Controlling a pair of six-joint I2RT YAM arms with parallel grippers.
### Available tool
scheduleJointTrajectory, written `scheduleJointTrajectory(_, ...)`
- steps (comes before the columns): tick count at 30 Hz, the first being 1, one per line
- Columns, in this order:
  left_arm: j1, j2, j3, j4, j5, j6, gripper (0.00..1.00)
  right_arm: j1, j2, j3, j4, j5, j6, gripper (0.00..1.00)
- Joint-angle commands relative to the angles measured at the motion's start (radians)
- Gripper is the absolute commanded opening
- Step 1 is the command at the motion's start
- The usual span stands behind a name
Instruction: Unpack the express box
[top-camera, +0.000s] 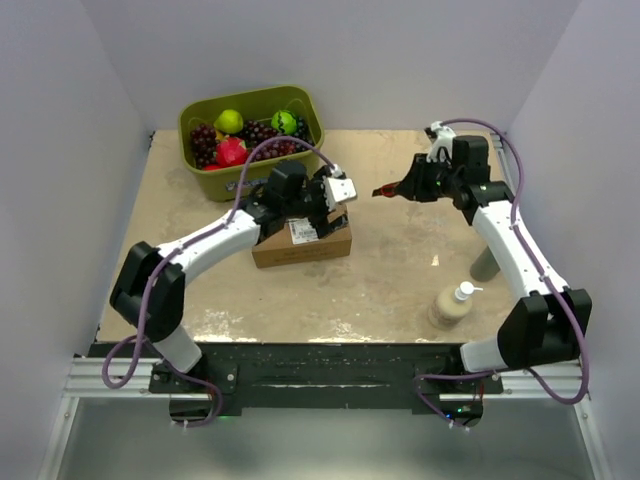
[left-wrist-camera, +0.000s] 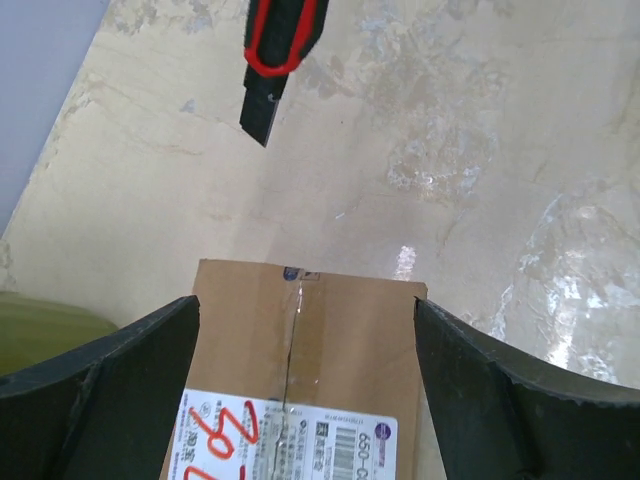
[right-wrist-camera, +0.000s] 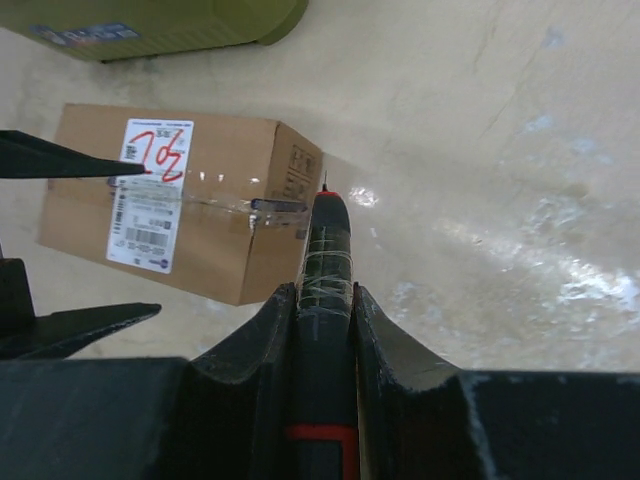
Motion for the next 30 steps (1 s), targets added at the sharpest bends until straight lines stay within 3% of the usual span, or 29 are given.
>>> scheduleJointTrajectory(1,0.094,-0.080,0.084,-0.154,0.143,-0.051,0.93,-0.043,-0.037,-0.109,0.296,-0.233,0.284,0.00)
scheduleJointTrajectory(6,0.195,-0.032,0.136,-0.291,0.196,-0.040,0.93,-0.072,0.058,-0.182,0.506,-0.287,0.413,0.00)
scheduleJointTrajectory(11,0.200,-0.008,0.107,-0.320,0.181,0.066,0.93,-0.101,0.149,-0.192,0.613,-0.365,0.519,0.00)
scheduleJointTrajectory(18,0.204,0.081,0.165,-0.516,0.187,0.245,0.92,-0.121,0.172,-0.281,0.802,-0.348,0.668,0.00)
scheduleJointTrajectory(30,0.206,0.161,0.170,-0.550,0.126,0.271,0.89,-0.120,0.172,-0.306,0.709,-0.376,0.605,0.00)
